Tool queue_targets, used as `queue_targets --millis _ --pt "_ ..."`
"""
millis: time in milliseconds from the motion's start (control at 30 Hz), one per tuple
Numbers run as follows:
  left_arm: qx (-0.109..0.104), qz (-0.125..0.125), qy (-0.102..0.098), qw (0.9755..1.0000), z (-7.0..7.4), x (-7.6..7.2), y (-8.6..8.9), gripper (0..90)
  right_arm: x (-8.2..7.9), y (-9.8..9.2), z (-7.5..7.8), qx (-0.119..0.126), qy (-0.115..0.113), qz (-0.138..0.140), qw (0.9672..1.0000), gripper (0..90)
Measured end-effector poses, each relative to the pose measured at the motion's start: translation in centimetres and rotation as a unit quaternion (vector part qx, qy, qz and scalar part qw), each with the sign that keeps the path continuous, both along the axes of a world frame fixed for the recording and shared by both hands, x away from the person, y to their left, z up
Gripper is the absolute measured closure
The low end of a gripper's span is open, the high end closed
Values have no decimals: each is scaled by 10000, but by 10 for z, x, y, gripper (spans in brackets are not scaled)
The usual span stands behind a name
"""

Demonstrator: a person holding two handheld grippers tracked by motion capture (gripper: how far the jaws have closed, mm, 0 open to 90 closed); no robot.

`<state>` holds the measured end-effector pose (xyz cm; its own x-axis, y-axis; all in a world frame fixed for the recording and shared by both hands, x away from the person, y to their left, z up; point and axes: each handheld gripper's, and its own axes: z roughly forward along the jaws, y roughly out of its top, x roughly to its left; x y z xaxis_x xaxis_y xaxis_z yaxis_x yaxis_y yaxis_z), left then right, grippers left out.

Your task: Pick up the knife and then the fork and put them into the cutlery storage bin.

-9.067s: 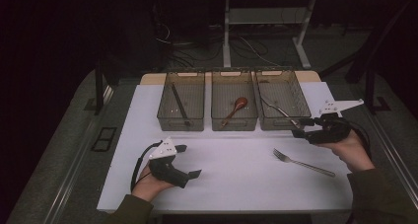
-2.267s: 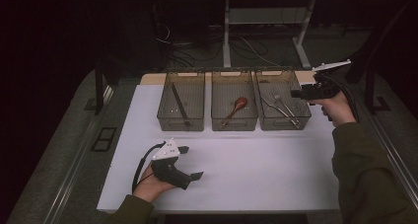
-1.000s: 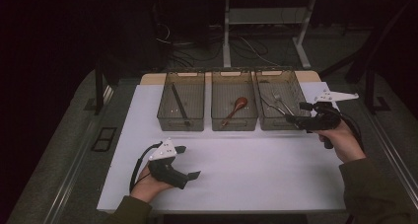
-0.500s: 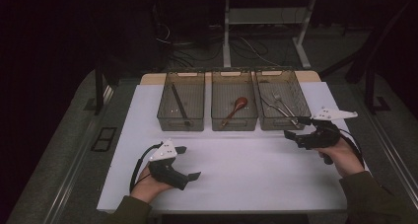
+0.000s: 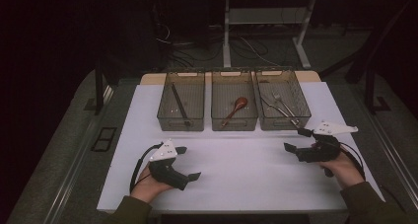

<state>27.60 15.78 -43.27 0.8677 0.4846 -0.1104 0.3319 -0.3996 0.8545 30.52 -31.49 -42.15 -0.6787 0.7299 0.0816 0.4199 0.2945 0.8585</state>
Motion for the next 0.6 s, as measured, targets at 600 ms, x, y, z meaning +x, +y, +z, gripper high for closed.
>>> queue_targets --millis 600 --pt "-18 14 9 10000 0 -1 -1 0 -31 2 -17 133 144 68 9998 155"
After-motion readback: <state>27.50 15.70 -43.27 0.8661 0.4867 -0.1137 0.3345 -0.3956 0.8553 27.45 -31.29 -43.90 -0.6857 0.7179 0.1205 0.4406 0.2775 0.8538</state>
